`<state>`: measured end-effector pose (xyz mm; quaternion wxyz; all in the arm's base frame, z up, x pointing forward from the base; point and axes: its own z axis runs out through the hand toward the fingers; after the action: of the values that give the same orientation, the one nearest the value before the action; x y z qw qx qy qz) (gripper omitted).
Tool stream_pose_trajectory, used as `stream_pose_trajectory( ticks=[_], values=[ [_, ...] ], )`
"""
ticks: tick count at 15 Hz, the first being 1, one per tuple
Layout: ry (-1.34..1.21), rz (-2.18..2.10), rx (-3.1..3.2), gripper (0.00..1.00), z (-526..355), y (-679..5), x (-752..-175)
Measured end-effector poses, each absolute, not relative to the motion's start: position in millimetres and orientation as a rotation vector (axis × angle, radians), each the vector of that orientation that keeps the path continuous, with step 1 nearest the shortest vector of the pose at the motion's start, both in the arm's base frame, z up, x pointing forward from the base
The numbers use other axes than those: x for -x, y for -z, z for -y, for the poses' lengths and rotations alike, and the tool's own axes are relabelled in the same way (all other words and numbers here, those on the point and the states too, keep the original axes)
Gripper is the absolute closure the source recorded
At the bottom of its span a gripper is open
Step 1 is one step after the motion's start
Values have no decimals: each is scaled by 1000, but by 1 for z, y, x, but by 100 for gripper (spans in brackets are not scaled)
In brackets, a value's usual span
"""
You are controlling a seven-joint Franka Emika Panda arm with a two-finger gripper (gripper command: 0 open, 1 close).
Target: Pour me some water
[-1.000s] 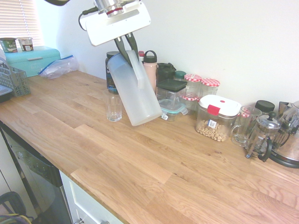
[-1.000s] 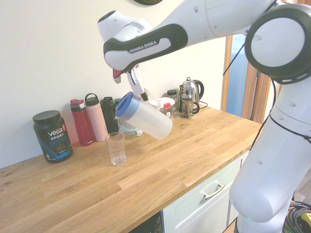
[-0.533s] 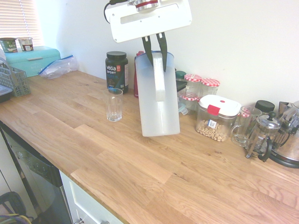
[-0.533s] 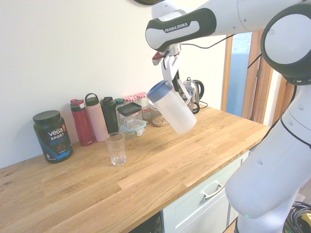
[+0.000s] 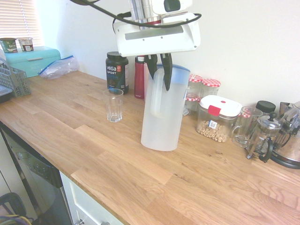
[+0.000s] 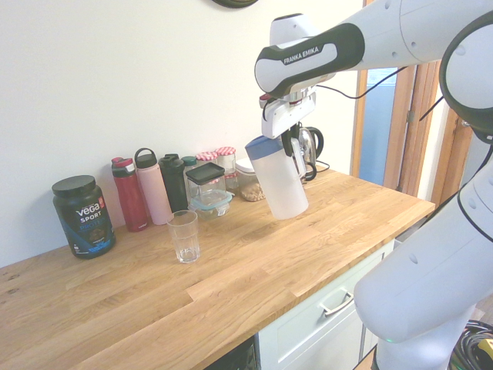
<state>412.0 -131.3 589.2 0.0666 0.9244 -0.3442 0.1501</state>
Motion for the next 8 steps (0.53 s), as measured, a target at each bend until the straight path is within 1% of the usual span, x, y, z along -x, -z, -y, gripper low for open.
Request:
stream_pose_trajectory(
  ticks=[4,8],
  values=[
    [-663,1252,-2678,100,132,-596,-398],
    [-892,1403,-2532,100,135,-577,-391]
  ],
)
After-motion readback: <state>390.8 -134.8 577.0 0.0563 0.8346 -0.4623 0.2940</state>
